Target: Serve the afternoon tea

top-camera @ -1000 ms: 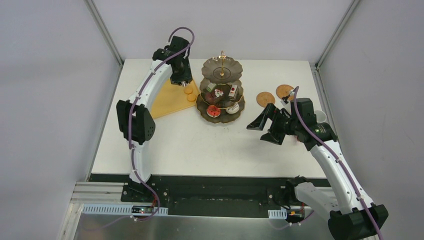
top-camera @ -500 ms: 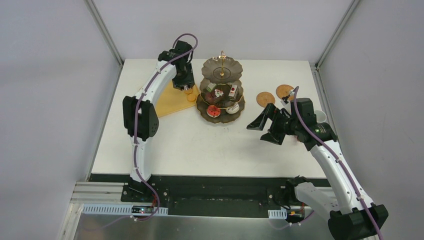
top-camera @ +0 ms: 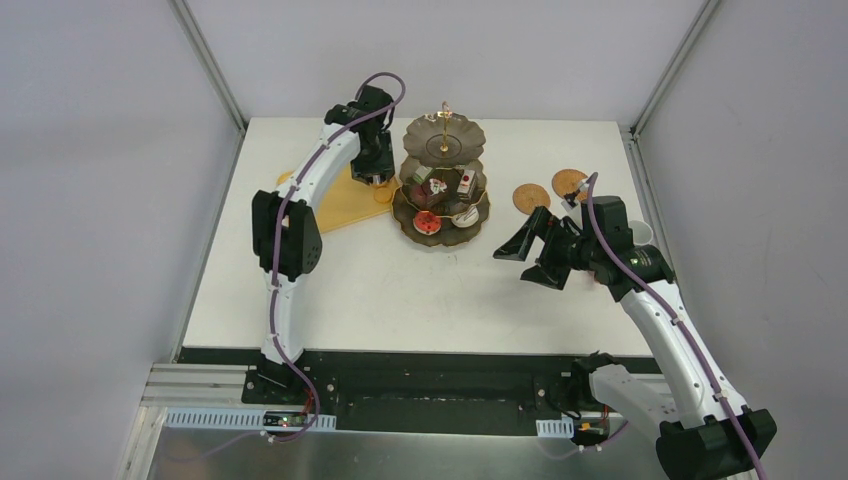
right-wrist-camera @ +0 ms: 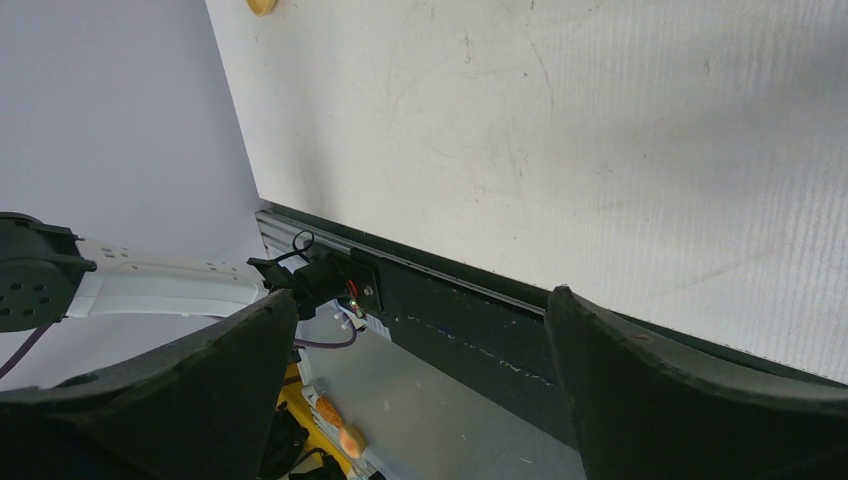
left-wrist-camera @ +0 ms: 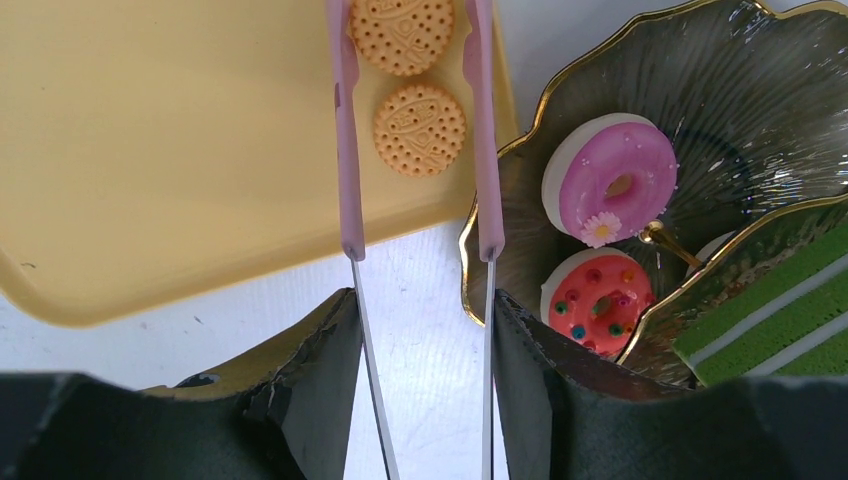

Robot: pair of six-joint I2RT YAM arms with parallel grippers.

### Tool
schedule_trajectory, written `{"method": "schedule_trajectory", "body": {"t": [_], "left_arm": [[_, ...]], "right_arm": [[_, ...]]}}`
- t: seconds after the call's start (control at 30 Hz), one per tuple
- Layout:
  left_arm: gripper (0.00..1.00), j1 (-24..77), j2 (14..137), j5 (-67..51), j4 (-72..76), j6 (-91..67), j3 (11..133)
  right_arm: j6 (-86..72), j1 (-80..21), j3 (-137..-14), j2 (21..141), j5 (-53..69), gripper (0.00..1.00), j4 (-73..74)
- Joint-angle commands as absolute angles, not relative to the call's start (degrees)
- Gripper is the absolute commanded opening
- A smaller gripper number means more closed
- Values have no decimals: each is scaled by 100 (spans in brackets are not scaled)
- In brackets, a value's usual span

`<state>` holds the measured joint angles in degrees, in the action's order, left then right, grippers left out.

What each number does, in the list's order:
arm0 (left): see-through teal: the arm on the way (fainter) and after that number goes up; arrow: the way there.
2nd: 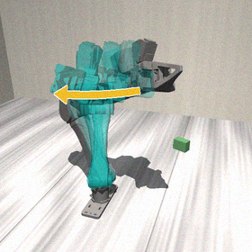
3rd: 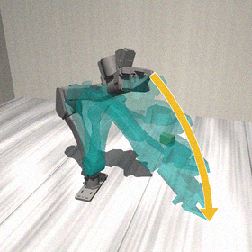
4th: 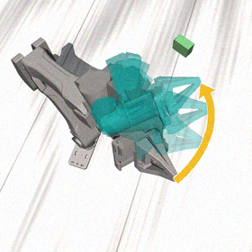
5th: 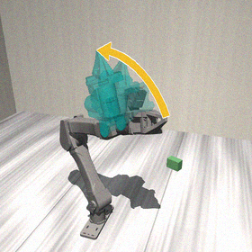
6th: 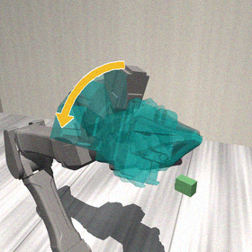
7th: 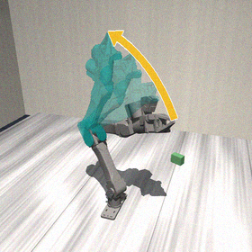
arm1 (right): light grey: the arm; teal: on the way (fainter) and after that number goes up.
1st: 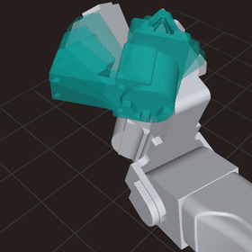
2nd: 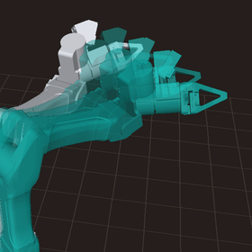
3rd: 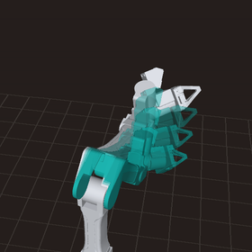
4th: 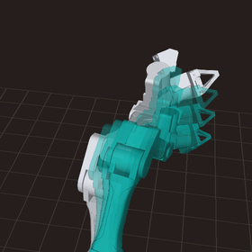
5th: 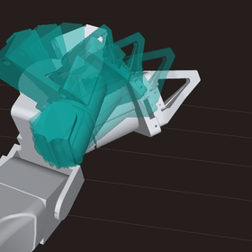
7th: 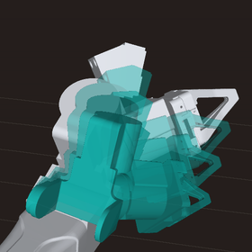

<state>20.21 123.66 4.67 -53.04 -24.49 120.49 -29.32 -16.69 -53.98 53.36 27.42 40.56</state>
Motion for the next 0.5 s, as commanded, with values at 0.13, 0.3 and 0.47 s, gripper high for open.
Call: {"method": "schedule_trajectory", "body": {"t": [0.13,0.3,0.47], "left_arm": [[48,2074,12468,602,-5494,-2295,12235],[46,2074,12507,643,-5506,-2279,12246],[44,2068,12534,681,-5548,-2246,12252]], "right_arm": [[-2891,-1639,-5361,5319,2742,99,3990],[-2893,-1635,-5371,5320,2739,99,3990],[-2891,-1641,-5370,5319,2755,99,3987]]}}
